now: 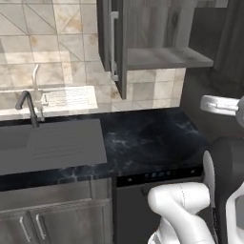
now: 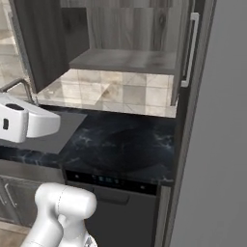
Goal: Open the cabinet and move the ladle to the pot. Then close the cabinet.
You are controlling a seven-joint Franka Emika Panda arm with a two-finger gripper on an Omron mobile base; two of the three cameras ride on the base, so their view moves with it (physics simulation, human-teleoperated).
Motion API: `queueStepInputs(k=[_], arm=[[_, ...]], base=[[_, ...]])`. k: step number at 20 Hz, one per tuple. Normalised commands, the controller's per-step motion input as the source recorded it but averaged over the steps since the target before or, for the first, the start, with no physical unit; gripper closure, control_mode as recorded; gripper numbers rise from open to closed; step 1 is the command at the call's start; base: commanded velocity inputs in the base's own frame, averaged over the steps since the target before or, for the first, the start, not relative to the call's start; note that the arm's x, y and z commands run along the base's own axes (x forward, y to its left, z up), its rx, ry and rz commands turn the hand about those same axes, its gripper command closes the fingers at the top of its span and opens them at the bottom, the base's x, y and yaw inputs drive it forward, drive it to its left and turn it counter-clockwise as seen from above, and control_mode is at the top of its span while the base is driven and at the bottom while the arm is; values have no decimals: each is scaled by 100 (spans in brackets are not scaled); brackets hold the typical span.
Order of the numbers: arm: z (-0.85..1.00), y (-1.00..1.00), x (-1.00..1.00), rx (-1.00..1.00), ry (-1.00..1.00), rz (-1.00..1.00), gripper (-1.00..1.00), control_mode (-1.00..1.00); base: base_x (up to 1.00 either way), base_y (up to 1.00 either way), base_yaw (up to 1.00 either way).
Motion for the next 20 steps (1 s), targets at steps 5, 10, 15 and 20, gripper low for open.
queueStepInputs(k=[5,10,15,20], arm=[[0,0,0,0,0,0,-100,100],[0,0,0,0,0,0,-100,100],[0,0,0,0,0,0,-100,100],[0,0,0,0,0,0,-100,100]], base=[[27,-56,4],[5,-39,0],[27,10,0],[58,13,0]])
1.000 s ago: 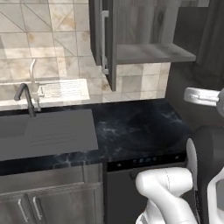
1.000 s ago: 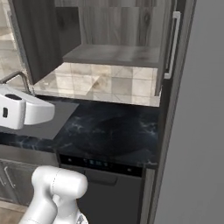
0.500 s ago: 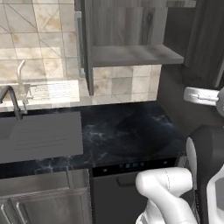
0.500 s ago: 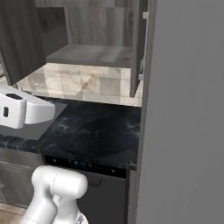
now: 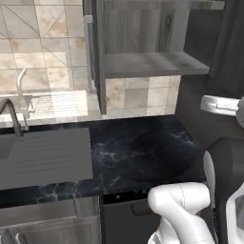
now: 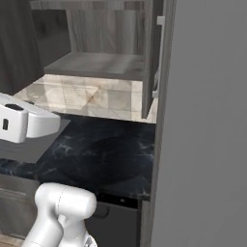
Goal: Open the cabinet and move the ladle to the pot. Then close the cabinet.
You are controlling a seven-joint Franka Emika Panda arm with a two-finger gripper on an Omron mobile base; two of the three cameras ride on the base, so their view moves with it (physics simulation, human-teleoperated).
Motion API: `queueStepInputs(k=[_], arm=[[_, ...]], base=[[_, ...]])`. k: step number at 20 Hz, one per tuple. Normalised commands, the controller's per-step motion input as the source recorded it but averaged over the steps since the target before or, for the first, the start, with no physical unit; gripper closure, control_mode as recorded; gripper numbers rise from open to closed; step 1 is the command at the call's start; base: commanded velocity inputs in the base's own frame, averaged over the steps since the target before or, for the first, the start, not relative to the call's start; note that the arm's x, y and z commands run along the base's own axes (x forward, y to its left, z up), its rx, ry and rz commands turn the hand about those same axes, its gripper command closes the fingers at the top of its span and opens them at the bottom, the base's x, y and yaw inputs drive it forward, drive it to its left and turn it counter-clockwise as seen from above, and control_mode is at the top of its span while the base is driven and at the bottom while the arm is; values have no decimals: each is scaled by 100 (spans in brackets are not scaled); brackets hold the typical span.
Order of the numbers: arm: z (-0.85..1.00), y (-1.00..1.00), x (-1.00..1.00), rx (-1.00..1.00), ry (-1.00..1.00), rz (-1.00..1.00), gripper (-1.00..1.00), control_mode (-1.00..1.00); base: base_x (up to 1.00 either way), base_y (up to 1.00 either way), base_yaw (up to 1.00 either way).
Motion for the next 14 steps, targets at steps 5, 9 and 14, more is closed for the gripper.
queueStepInputs(k=[5,9,14], arm=[[0,0,0,0,0,0,-100,100],[0,0,0,0,0,0,-100,100],[0,0,0,0,0,0,-100,100]], base=[[54,14,0],[39,0,0],[16,0,0]])
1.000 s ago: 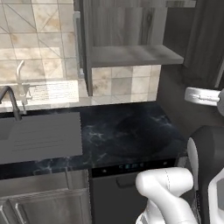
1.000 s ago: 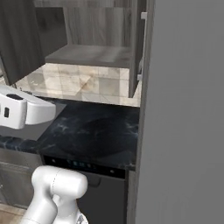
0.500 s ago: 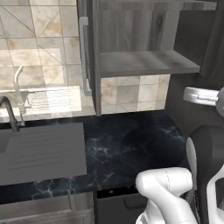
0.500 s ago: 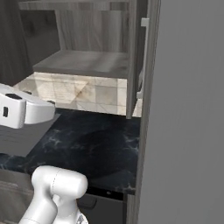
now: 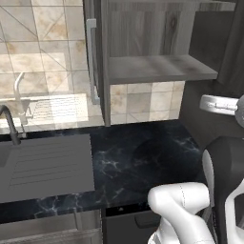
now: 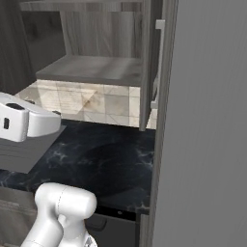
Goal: Open the cabinet and move the ladle to the pot. Then close the cabinet.
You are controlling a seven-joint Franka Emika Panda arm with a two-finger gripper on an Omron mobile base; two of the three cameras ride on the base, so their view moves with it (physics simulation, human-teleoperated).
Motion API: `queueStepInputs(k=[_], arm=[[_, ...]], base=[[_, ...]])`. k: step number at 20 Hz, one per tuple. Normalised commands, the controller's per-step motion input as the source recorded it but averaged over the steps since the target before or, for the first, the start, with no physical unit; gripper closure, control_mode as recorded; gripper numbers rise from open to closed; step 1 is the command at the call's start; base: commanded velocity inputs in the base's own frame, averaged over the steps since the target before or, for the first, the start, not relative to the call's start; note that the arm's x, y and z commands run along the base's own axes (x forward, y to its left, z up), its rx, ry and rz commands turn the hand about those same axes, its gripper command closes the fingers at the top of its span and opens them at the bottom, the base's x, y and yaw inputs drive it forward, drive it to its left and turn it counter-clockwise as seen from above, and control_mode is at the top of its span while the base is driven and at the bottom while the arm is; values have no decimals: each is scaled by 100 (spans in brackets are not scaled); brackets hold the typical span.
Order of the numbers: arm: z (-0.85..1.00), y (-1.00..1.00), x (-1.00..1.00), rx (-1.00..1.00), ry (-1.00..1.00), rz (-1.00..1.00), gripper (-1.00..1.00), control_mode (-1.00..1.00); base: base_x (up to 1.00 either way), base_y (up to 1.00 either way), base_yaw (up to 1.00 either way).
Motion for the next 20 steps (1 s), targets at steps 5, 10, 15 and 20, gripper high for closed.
queueStepInputs(k=[5,10,15,20], arm=[[0,0,0,0,0,0,-100,100],[3,0,-4,8,-4,-1,-100,-100],[16,0,-19,13,-8,-1,-100,-100],[27,0,-26,14,-19,0,-100,-100]], base=[[5,0,0],[0,0,0],[0,0,0],[0,0,0]])
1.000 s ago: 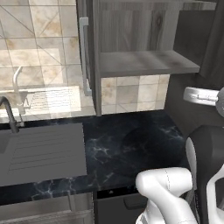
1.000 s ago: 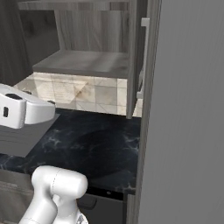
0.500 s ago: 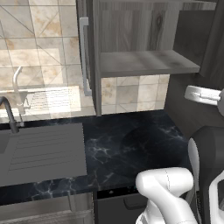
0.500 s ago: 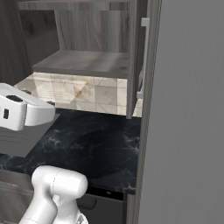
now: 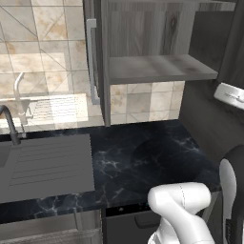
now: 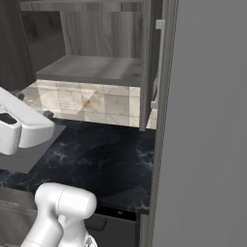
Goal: Open the cabinet and move the ladle to the pot. Then close the cabinet.
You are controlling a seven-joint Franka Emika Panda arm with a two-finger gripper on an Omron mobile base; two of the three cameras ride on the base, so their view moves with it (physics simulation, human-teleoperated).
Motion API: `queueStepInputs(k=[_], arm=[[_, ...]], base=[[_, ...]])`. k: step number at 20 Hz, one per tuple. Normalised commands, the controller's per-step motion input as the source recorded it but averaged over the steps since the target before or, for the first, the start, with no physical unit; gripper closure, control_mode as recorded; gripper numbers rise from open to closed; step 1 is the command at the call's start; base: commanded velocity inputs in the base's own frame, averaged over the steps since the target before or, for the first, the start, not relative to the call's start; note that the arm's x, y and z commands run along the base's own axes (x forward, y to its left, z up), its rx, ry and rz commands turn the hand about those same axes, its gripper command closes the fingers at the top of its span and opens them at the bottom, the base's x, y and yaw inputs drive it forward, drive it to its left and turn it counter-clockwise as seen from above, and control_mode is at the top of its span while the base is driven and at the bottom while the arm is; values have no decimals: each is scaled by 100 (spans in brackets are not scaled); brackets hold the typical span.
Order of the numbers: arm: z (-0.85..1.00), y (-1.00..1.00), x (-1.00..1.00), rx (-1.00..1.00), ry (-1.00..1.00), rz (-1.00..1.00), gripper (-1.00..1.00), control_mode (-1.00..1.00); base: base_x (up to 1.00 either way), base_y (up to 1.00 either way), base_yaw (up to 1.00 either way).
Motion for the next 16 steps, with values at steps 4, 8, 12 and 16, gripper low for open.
queueStepInputs(k=[4,8,12,16], arm=[[31,2,-14,9,-15,-2,-100,-100],[30,1,-25,6,-13,-12,-100,-100],[17,-1,-31,6,-14,-25,-100,-100],[12,0,-26,8,-14,-23,-100,-100]], base=[[0,0,0],[0,0,0],[0,0,0],[0,0,0]])
